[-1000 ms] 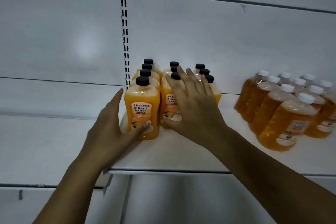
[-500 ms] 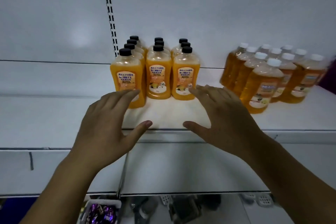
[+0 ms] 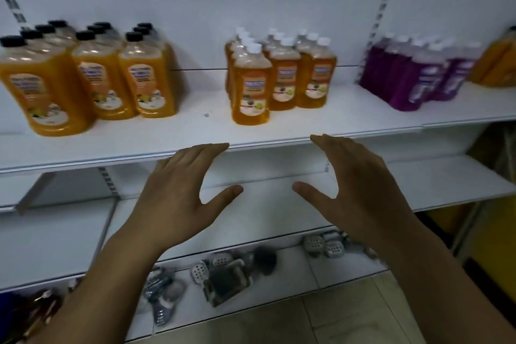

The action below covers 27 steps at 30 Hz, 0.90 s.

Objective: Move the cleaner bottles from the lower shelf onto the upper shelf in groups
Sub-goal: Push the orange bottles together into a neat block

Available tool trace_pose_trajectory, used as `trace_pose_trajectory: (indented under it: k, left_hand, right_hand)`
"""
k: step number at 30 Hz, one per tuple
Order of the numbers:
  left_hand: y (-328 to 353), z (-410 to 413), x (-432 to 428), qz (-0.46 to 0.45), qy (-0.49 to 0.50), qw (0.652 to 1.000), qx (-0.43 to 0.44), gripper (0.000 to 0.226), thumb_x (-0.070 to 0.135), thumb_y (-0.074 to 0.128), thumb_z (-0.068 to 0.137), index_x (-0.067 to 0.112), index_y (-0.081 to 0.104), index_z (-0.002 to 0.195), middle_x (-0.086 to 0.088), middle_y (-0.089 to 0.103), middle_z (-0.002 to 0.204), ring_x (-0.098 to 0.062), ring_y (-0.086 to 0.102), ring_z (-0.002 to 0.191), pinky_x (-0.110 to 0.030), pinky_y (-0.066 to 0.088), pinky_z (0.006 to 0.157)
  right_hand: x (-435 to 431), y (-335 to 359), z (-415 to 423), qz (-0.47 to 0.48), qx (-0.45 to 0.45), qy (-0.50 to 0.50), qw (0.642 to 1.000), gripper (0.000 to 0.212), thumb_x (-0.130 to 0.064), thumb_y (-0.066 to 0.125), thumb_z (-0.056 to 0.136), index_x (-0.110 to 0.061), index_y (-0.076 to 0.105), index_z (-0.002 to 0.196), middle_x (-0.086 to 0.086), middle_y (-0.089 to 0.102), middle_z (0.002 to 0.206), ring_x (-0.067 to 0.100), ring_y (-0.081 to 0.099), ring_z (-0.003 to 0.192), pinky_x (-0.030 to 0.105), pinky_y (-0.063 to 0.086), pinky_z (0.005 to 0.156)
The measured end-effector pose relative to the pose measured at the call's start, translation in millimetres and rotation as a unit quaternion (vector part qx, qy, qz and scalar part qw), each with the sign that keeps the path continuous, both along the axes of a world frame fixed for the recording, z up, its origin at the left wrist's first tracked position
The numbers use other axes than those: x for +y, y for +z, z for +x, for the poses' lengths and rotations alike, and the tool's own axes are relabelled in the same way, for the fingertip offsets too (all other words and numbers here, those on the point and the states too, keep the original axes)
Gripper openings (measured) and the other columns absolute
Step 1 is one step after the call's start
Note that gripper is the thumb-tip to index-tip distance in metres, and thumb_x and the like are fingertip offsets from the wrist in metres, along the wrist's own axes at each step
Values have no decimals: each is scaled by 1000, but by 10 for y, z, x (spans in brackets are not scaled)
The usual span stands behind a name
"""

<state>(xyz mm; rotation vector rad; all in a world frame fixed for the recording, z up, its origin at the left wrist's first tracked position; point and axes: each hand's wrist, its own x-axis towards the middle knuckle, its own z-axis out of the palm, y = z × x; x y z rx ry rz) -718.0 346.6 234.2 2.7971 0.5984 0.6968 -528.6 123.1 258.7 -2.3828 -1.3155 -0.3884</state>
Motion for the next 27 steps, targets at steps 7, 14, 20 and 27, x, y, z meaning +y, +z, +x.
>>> trace_pose_trajectory:
  k: [7, 14, 20, 27]
  left_hand:
    - [108, 554, -309, -27, -17, 999, -22, 80, 85, 41, 87, 44, 35, 155, 12, 47, 159, -18, 49, 142, -49, 46, 111]
    - [295, 1016, 131, -48, 0, 990, -132, 72, 70, 59, 91, 39, 39, 153, 9, 50, 152, -16, 51, 136, -48, 51, 99]
    - [554, 1476, 615, -71, 20, 969, -234, 82, 69, 63, 86, 34, 36, 156, 7, 44, 155, -17, 47, 140, -48, 46, 110]
    - [823, 1865, 950, -145, 16, 957, -251, 84, 76, 58, 83, 42, 34, 156, 18, 40, 160, -7, 45, 141, -36, 46, 106]
  right_hand:
    - [-307, 86, 456, 54, 57, -38, 996, 88, -74, 57, 83, -25, 45, 155, 2, 53, 156, 28, 54, 140, 48, 41, 114]
    - [87, 182, 996, 72, 94, -31, 992, 90, -77, 53, 80, -31, 41, 156, -4, 47, 160, 22, 50, 142, 47, 41, 115]
    - [653, 307, 1488, 90, 101, 1, 991, 85, -74, 57, 79, -31, 44, 152, -4, 51, 155, 20, 54, 136, 41, 43, 110]
    - [1232, 502, 1959, 183, 61, 70, 979, 79, -70, 60, 84, -25, 48, 147, 0, 55, 147, 19, 56, 129, 42, 53, 102]
